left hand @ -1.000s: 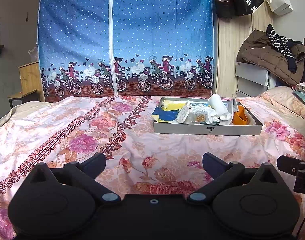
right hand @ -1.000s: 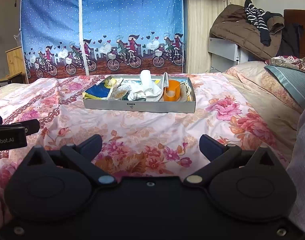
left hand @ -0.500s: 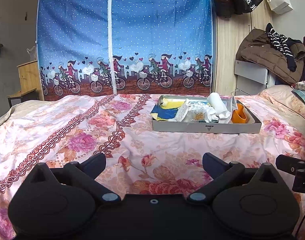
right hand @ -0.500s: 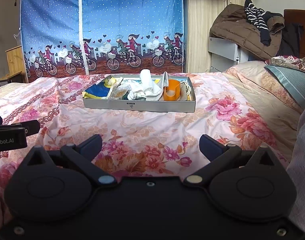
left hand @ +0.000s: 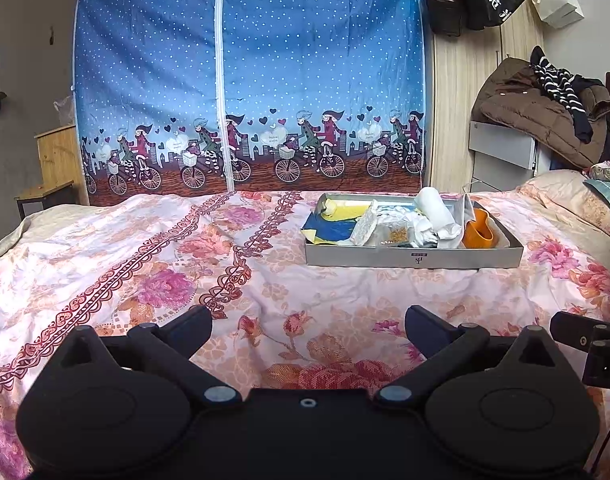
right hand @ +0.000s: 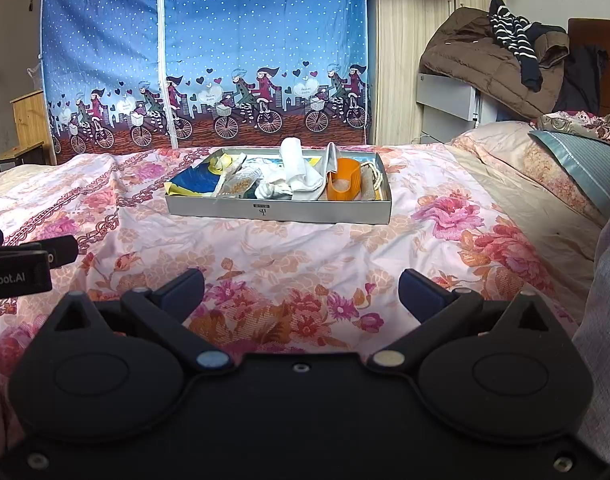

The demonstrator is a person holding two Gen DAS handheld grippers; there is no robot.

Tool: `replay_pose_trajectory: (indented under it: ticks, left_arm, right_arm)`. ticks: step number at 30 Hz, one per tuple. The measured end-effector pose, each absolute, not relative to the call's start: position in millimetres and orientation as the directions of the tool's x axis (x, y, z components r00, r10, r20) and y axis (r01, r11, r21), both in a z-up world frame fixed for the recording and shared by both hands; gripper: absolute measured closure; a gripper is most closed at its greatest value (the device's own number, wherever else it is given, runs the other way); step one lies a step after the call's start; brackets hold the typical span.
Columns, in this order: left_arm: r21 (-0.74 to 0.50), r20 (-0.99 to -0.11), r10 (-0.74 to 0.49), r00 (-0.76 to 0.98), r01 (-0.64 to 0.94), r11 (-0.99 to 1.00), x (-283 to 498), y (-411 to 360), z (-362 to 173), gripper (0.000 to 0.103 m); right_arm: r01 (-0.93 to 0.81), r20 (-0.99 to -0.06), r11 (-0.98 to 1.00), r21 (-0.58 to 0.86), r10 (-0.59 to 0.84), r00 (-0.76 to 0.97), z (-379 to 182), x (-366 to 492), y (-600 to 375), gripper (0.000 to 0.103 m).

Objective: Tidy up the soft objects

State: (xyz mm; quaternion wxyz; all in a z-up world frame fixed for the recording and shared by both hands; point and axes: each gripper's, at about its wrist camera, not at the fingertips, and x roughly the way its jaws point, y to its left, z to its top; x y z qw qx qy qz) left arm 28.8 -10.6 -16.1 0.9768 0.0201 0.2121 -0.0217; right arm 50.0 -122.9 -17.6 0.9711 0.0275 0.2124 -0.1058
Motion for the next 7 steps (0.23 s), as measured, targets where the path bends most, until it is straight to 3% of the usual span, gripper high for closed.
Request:
replay_pose_trajectory:
  ticks: [7]
  left_arm:
    - [-0.008,-0.415,-0.033,0.909,0.033,0.999,30.5,-0.3,-11.7,0.001]
  right_arm:
    - [0.218,-0.419,0.976,0.008,-0.195,0.887,-17.4,50.1,-122.4,0.000]
